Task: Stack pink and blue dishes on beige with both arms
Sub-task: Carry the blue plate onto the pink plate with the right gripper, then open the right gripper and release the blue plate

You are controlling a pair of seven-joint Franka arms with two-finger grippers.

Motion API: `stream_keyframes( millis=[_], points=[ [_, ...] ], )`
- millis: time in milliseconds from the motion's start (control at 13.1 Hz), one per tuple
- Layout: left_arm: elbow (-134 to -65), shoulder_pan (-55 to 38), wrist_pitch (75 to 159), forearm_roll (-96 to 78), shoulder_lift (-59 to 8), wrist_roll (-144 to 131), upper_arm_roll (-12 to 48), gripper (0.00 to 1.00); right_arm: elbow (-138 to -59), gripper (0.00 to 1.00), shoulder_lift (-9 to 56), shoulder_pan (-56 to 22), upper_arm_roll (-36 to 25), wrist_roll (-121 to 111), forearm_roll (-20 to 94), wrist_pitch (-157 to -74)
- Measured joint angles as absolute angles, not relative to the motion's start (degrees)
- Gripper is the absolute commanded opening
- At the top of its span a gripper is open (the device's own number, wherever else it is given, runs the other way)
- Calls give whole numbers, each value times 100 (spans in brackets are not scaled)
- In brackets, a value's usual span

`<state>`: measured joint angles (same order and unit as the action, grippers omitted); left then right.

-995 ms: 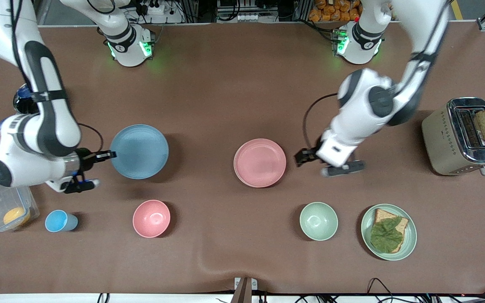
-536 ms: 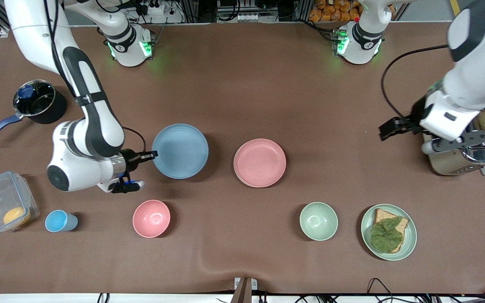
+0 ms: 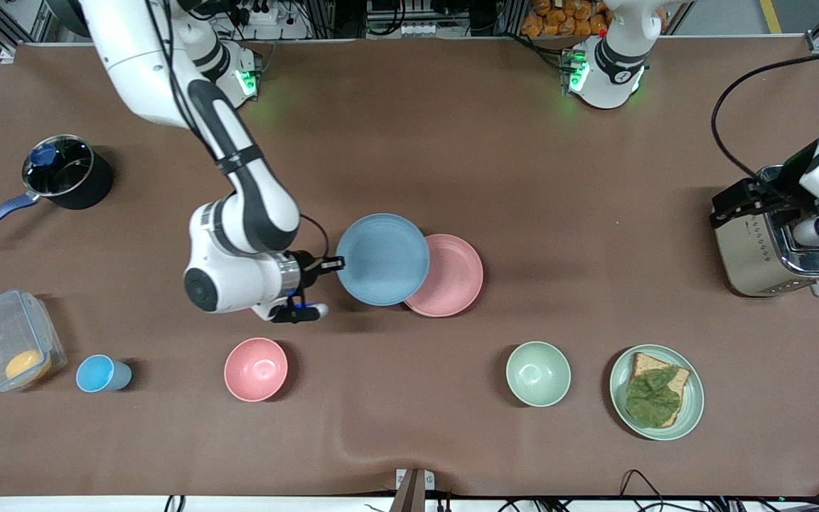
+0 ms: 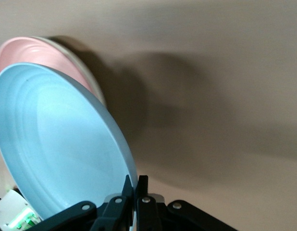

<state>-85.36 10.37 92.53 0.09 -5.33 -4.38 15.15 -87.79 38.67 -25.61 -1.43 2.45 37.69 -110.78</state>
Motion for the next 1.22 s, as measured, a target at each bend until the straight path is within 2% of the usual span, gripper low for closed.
stream_keyframes(
  millis=[383,995,1071,1148,1224],
  points=[
    [-8446,1040,9079,179,-517,141,1465,100,-8761,0,4157,-3093,-145,269,4199,-11905],
    [-8402,1062,9078,282,-517,359,1435,100,-8433,0,4606,-3321,-145,269,4531,-12378],
    [-8401,1062,9078,282,-517,359,1434,100,-8421,9,4640,-3345,-145,269,4546,-12440],
    [-8398,1061,9078,283,-517,359,1434,100,-8407,47,4673,-3359,-145,269,4557,-12473],
    [-8394,1061,9078,282,-517,360,1434,100,-8392,60,4701,-3361,-145,269,4568,-12481]
  ],
)
